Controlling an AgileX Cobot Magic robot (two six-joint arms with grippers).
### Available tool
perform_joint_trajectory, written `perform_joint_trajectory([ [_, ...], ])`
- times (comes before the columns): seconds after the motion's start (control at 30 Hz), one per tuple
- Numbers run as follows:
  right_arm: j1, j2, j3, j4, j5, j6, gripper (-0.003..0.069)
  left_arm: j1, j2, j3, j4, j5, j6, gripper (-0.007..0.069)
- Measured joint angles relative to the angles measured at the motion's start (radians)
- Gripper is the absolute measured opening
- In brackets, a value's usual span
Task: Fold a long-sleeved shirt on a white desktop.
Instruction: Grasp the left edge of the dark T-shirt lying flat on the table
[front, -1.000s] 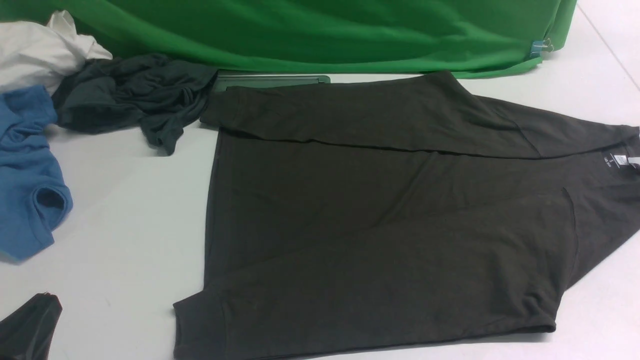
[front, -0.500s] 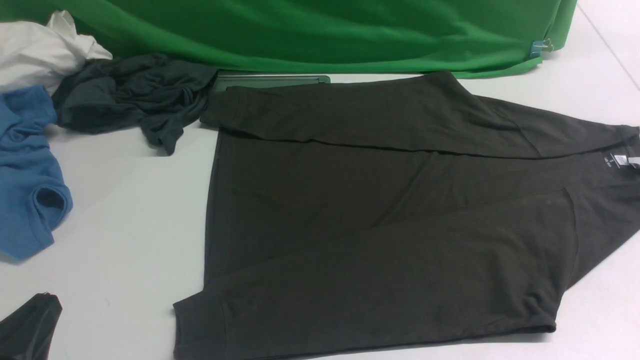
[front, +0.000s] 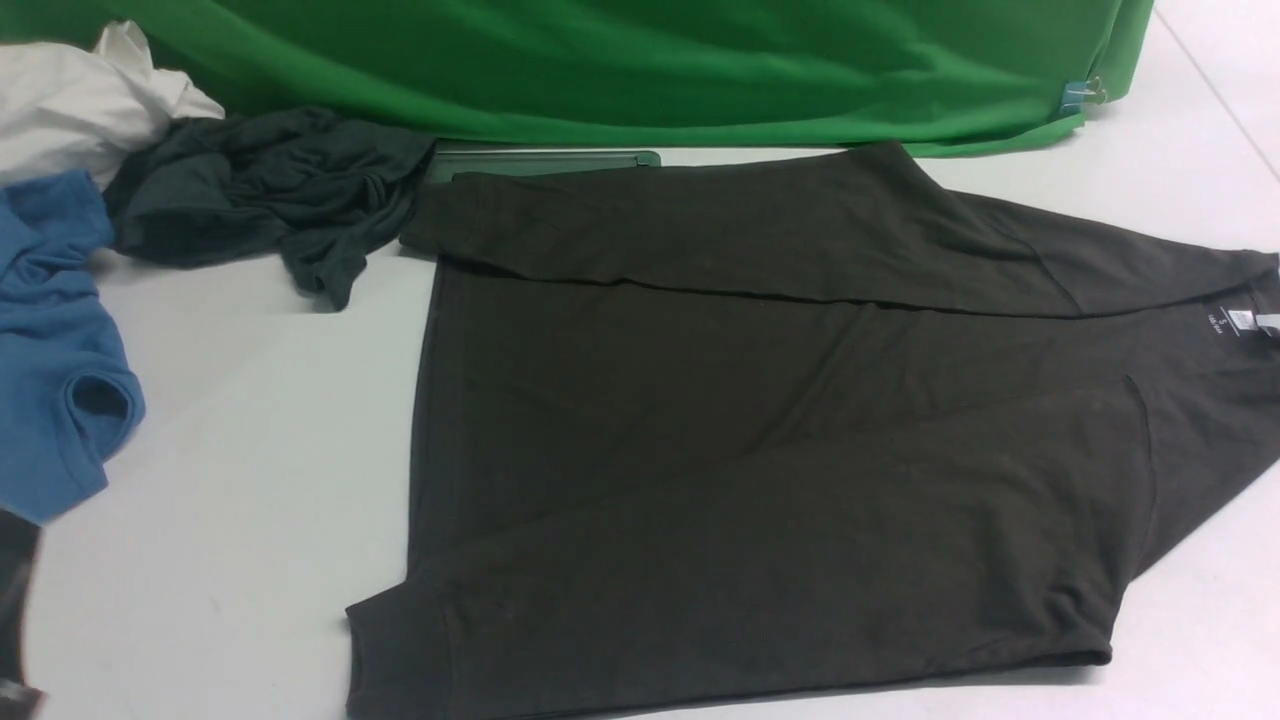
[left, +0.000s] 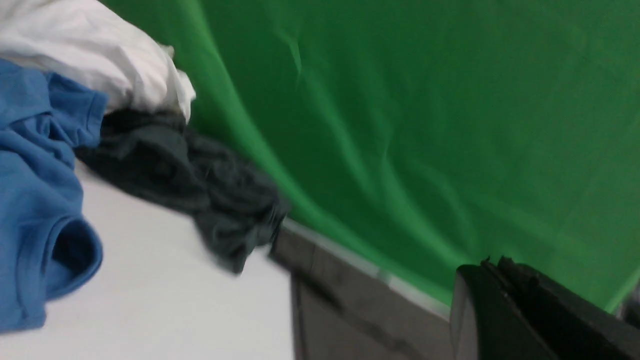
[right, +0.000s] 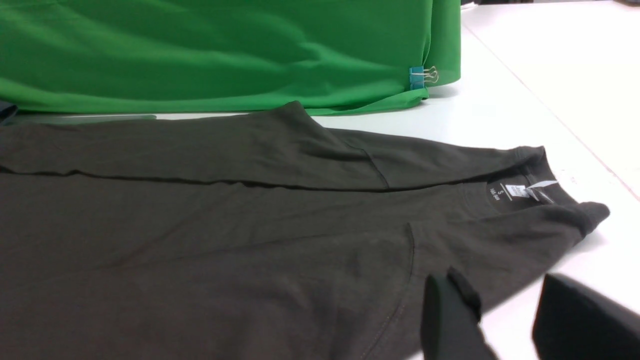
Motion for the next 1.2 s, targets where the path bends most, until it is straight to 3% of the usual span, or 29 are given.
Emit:
perform_joint_trajectory([
  [0.17, 0.0, 0.0, 0.0, 0.0, 0.0, 0.0, 0.024, 0.0, 0.0, -0.016, -0.003, -0.014, -0.019, 0.002],
  [0.3, 0.0, 0.0, 0.0, 0.0, 0.0, 0.0, 0.024, 0.0, 0.003, -0.152, -0.002, 0.173, 0.032, 0.002],
  [0.33, 0.0, 0.0, 0.0, 0.0, 0.0, 0.0, 0.024, 0.0, 0.024, -0.217, -0.002, 0.244, 0.094, 0.002],
  [0.43, 0.0, 0.0, 0.0, 0.0, 0.0, 0.0, 0.024, 0.0, 0.139, -0.371, -0.001, 0.421, 0.262, 0.002],
  [0.63, 0.0, 0.0, 0.0, 0.0, -0.001, 0.0, 0.024, 0.0, 0.487, -0.554, 0.0, 0.673, 0.414, 0.002],
  [0.97, 0.0, 0.0, 0.0, 0.004, -0.022, 0.006, 0.024, 0.0, 0.916, -0.659, -0.005, 0.771, 0.501, 0.002],
  [1.07, 0.0, 0.0, 0.0, 0.067, -0.067, 0.085, 0.024, -0.015, 0.94, -0.66, -0.015, 0.788, 0.527, 0.002],
  [1.1, 0.0, 0.0, 0.0, 0.101, -0.087, 0.137, 0.024, -0.033, 0.946, -0.66, -0.015, 0.795, 0.533, 0.002],
  [1.13, 0.0, 0.0, 0.0, 0.158, -0.128, 0.271, 0.024, -0.073, 0.947, -0.66, -0.014, 0.808, 0.539, 0.002],
  [1.2, 0.0, 0.0, 0.0, 0.181, -0.143, 0.367, 0.024, -0.118, 0.947, -0.661, -0.004, 0.83, 0.542, 0.002],
])
